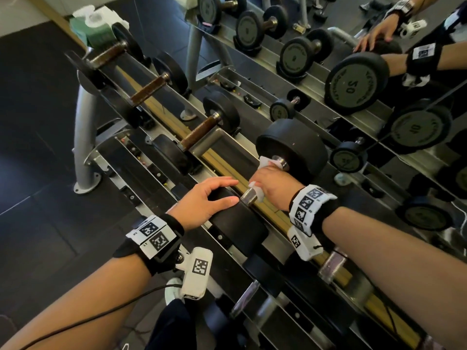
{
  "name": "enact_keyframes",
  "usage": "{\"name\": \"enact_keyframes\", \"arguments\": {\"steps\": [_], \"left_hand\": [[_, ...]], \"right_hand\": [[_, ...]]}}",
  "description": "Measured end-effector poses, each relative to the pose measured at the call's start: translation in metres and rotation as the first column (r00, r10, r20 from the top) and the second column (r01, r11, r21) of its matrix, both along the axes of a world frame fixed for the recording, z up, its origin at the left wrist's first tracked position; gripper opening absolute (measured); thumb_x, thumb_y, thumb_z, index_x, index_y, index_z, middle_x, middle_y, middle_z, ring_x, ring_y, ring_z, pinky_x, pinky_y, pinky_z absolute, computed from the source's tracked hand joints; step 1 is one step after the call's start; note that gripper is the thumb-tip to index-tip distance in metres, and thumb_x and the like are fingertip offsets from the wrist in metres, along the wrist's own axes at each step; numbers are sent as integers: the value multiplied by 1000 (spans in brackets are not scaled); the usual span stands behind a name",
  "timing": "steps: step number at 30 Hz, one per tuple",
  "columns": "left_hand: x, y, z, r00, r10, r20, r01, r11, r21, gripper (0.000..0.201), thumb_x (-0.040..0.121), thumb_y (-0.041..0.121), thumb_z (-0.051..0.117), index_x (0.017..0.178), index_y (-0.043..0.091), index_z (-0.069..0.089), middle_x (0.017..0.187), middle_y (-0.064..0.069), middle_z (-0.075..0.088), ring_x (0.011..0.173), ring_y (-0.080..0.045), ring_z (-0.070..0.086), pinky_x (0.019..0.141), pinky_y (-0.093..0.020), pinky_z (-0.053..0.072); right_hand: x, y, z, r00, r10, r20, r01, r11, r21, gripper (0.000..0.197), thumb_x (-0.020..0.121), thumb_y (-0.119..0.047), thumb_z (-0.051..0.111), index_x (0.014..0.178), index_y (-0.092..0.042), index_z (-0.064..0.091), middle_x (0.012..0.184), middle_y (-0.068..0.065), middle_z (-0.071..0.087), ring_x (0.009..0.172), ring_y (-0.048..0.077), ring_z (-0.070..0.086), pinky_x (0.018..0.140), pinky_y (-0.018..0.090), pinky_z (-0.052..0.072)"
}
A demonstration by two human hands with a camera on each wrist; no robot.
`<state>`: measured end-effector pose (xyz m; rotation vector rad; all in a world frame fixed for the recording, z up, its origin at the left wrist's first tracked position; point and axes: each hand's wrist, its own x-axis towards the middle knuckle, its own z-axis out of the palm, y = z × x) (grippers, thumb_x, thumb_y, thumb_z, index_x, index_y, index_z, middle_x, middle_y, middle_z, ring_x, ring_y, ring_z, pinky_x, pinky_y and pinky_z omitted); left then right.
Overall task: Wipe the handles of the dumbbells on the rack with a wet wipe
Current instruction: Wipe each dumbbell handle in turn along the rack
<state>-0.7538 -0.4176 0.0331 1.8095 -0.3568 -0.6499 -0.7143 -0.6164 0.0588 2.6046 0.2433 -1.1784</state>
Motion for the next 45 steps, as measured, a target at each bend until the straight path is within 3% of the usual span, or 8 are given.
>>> {"name": "enact_keyframes", "arguments": {"steps": [5, 13, 16, 22, 26, 31, 37, 45], "left_hand": [[1, 0, -2, 1000, -3, 29, 3, 1000, 20, 36, 88, 34, 70, 121, 45, 60, 132, 21, 50, 113, 25, 43, 83, 7, 32], [0, -1, 4, 998, -8, 56, 6, 1000, 28, 35, 90, 29, 69, 124, 33, 62, 125, 19, 52, 106, 25, 43, 83, 7, 30], [0, 1, 5, 999, -18, 43, 17, 1000, 17, 34, 90, 30, 69, 123, 35, 61, 122, 25, 50, 107, 22, 45, 87, 1, 34], [1, 2, 3, 998, -54, 27, 54, 998, 23, 32, 90, 38, 66, 120, 44, 59, 123, 28, 49, 115, 5, 49, 83, -6, 42], [2, 2, 2, 998, -62, -11, 62, 998, -1, 31, 89, 37, 67, 119, 44, 60, 124, 23, 50, 114, -1, 52, 83, -13, 48], [2, 1, 3, 998, -59, 11, 59, 998, -16, 28, 91, 31, 67, 116, 41, 61, 124, 20, 51, 116, -1, 51, 97, -26, 49], [4, 5, 3, 994, -109, -15, 109, 994, 25, 33, 92, 32, 65, 123, 40, 59, 134, 10, 47, 122, -9, 47, 90, -20, 50], [5, 4, 3, 994, -104, -17, 104, 994, 16, 31, 92, 29, 66, 122, 37, 60, 133, 8, 49, 122, -12, 49, 95, -29, 54]], "right_hand": [[-47, -25, -6, 928, -179, 327, -65, 786, 615, 36, 91, 4, 51, 121, -8, 66, 125, 14, 61, 118, 31, 51, 99, 35, 36], [-76, -49, 2, 860, -509, 26, 319, 578, 751, 30, 101, -12, 46, 124, -18, 65, 123, 8, 65, 120, 21, 58, 107, 35, 42], [-92, -61, 10, 784, -597, 171, 254, 559, 789, 30, 102, -15, 42, 119, -17, 67, 110, 9, 70, 104, 23, 64, 92, 36, 48], [-111, -60, 10, 426, -889, 165, 303, 312, 900, 26, 104, -25, 41, 107, -19, 66, 93, -1, 68, 81, -5, 59, 69, 6, 40], [-109, -42, -17, 212, -977, 27, 316, 95, 944, 29, 104, -25, 40, 94, -24, 67, 92, -2, 69, 85, 0, 62, 80, 25, 48], [-92, -25, -48, -100, -961, -257, 360, -276, 891, 33, 101, -26, 45, 82, -22, 71, 100, 14, 71, 98, 34, 66, 96, 52, 50], [-114, -26, -54, -312, -898, -310, 282, -399, 872, 23, 98, -28, 50, 84, -26, 69, 102, 12, 71, 98, 35, 66, 94, 55, 51], [-94, -3, -34, -225, -841, -491, 183, -532, 827, 22, 97, -32, 54, 85, -30, 72, 103, 9, 72, 100, 30, 68, 95, 53, 52]]}}
